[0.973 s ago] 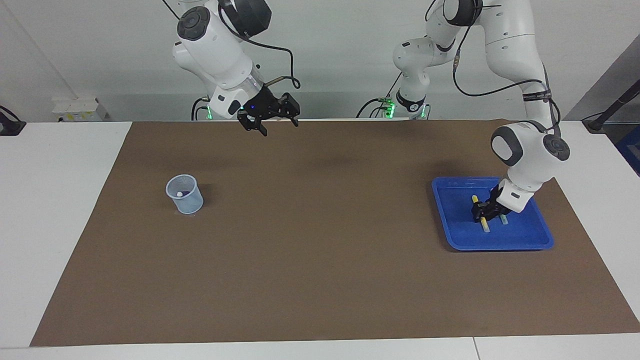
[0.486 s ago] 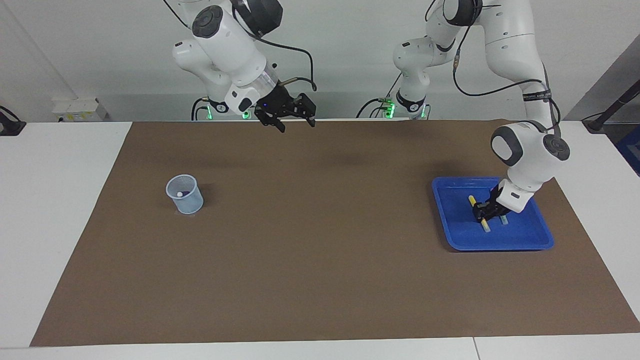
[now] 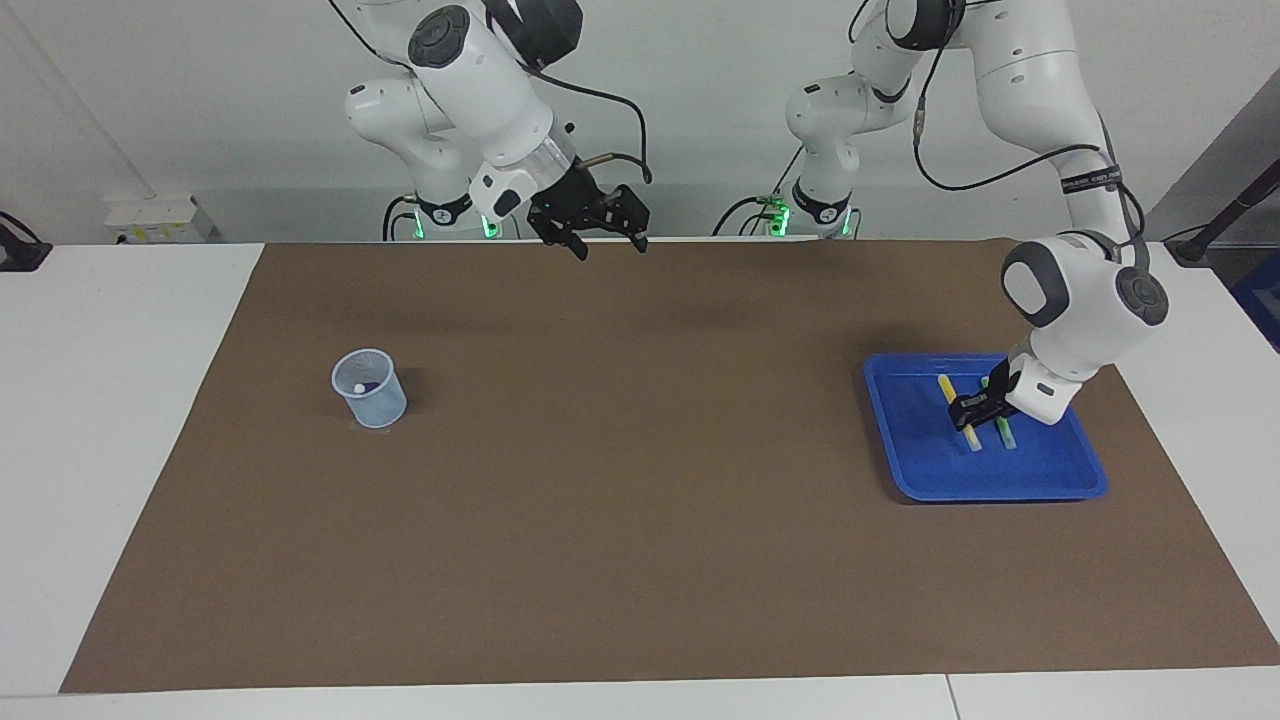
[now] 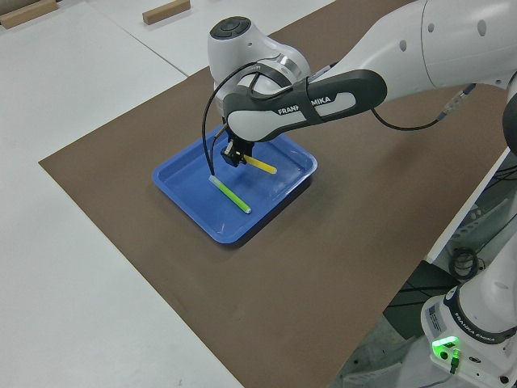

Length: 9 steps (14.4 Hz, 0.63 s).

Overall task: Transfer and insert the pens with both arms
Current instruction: 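Grasp the yellow pen in the blue tray with the left gripper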

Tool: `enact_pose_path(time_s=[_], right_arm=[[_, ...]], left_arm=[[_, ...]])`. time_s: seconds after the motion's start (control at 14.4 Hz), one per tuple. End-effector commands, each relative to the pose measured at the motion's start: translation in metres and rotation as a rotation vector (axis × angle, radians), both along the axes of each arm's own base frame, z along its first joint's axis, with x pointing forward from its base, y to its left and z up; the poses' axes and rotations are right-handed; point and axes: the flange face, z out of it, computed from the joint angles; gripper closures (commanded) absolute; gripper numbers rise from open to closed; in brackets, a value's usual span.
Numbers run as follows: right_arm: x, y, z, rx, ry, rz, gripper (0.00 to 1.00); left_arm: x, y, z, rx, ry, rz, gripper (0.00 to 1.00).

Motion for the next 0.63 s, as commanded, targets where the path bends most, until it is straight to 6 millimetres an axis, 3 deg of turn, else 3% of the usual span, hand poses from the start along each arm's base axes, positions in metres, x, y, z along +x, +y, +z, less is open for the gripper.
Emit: enact_pose_path(time_s=[0.0, 0.28, 0.56], right_arm=[[-0.006, -0.002, 0.001, 0.037, 0.009, -0.034, 0.00], [-0.006, -0.002, 0.001, 0.037, 0.009, -0.034, 0.00], [-0.006, -0.002, 0.001, 0.037, 0.009, -0.034, 0.00]], left_arm=[[-0.014, -0.014, 0.040, 0.006, 0.038, 0.099, 1.00], [-0.030, -0.045, 0.083, -0.013, 0.075, 0.266, 1.00], [-0.044, -0.063, 0.114, -0.091, 0.132, 0.497, 1.00]])
